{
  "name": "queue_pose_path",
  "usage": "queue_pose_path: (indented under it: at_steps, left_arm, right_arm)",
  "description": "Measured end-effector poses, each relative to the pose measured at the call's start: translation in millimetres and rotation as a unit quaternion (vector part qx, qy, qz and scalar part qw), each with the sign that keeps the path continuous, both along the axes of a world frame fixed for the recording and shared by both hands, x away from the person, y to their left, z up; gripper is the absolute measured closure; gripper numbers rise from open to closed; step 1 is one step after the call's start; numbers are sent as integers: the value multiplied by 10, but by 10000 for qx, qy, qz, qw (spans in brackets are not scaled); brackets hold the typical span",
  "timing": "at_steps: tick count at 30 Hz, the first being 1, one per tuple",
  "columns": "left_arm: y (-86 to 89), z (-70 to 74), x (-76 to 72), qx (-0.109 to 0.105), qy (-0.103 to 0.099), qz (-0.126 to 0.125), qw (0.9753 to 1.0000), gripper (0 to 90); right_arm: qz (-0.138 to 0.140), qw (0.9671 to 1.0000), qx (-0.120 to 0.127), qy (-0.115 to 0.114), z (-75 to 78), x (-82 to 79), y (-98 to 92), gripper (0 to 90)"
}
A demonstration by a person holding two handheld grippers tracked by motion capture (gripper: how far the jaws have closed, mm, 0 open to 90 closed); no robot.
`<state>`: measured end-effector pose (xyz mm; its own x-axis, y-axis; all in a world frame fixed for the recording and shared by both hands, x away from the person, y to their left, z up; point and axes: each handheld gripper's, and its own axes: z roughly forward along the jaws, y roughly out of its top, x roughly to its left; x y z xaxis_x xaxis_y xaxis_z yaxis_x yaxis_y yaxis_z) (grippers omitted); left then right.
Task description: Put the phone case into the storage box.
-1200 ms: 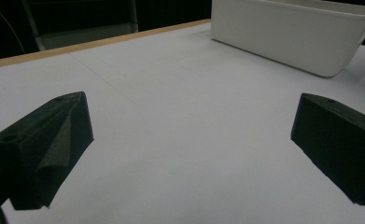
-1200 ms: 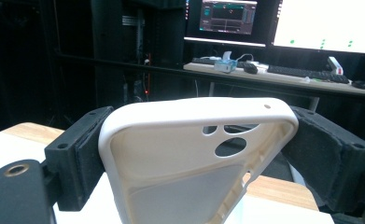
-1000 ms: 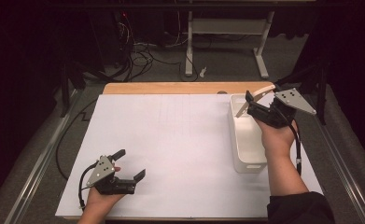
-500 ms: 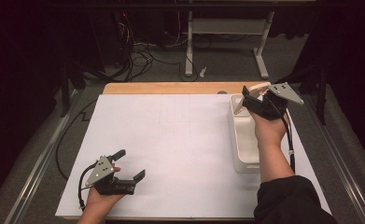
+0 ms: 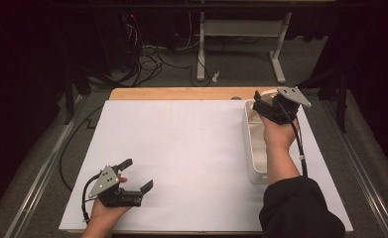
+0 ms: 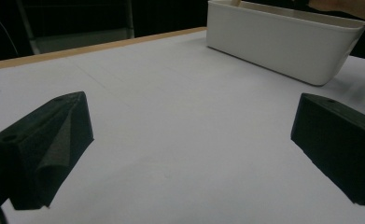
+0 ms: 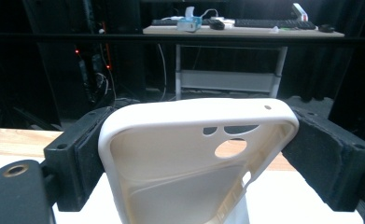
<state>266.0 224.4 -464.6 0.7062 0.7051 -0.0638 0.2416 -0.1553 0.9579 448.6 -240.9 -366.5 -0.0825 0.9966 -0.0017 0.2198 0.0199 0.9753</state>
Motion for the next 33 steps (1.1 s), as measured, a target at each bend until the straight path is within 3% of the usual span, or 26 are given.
queue_pose_path:
  at_steps: [13,33]
  left_arm:
    - [14,-5,-4,-28,-15,-57,10000,7]
    - [22,0,-9,-69,-22,-87,9999,10]
  right_arm:
    - [-134,9995,-102,273,-160,139,10,125]
    - [-224,9986,-246,418,-200,226,97,120]
